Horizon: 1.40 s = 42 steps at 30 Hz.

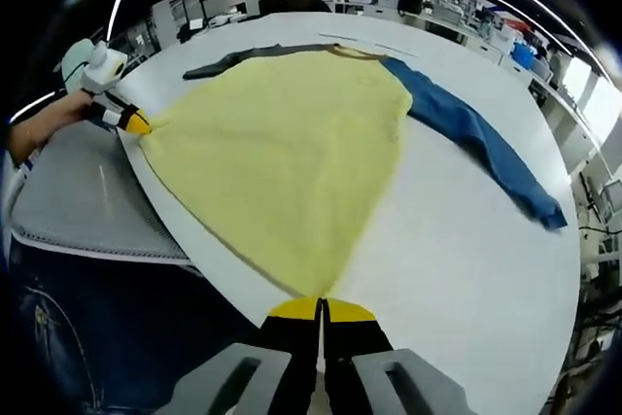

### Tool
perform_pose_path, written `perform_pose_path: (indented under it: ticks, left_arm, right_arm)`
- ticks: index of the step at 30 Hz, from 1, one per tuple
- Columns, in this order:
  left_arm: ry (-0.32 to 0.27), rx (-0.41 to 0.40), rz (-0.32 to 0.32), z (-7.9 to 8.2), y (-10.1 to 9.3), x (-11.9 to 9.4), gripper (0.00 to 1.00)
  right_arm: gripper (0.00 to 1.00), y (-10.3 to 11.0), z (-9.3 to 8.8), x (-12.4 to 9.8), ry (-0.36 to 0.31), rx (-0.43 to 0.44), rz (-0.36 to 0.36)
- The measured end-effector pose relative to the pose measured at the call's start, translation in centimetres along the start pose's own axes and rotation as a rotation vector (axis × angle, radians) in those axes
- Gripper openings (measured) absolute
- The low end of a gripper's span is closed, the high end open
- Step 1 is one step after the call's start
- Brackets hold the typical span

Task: Fold the garment on the visible template until the final outline fits inside the template.

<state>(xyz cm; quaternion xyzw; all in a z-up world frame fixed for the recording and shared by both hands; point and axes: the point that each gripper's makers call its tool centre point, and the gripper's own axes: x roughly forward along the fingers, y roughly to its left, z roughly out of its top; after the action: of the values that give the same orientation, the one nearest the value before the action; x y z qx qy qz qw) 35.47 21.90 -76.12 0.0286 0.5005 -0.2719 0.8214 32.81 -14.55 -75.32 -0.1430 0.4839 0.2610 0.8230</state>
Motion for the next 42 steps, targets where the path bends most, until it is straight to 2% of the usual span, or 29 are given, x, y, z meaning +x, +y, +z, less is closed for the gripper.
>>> perform_pose_path:
  ticks: [4,16,22,25,27,30,32,34,36,42]
  left_arm:
    - [0.007,0.003,0.000,-0.2,0.0,0.1,0.00]
    - [0.001,0.011,0.010,-0.2,0.0,0.0,0.00]
    - [-0.008,0.075,0.042,-0.1,0.1,-0.5,0.07]
    - [-0.051,0.066,0.045,0.6,0.3,-1.1,0.16]
    - [-0.092,0.081,0.048,1.3,0.4,-1.4,0.24]
    - [-0.130,0.098,0.053,2.1,0.4,-2.2,0.34]
    - [-0.174,0.102,0.041,3.0,0.2,-2.5,0.39]
    - [-0.250,0.086,0.005,4.2,-0.3,-2.8,0.46]
    - [-0.280,0.051,-0.014,4.8,-0.5,-3.0,0.53]
    - [-0.320,0.086,-0.008,5.8,-0.7,-3.4,0.68]
  right_arm:
    - [0.00,0.2,-0.1,-0.1,0.019,-0.030,0.013]
    - [0.00,0.0,-0.3,0.0,-0.004,0.036,-0.003]
    - [0.00,-0.7,0.0,-0.3,-0.034,0.045,-0.030]
    - [0.15,-1.3,-0.1,-0.4,-0.036,0.072,-0.031]
    - [0.31,-1.2,0.5,-0.7,-0.071,0.102,-0.005]
    - [0.45,-1.5,1.6,-1.1,-0.124,0.130,0.005]
    - [0.53,-1.7,2.7,-1.3,-0.174,0.164,0.010]
    - [0.61,-2.2,3.6,-1.5,-0.214,0.202,0.017]
    - [0.67,-2.7,4.1,-1.7,-0.234,0.216,0.021]
    - [0.71,-5.2,5.5,-2.2,-0.283,0.242,-0.006]
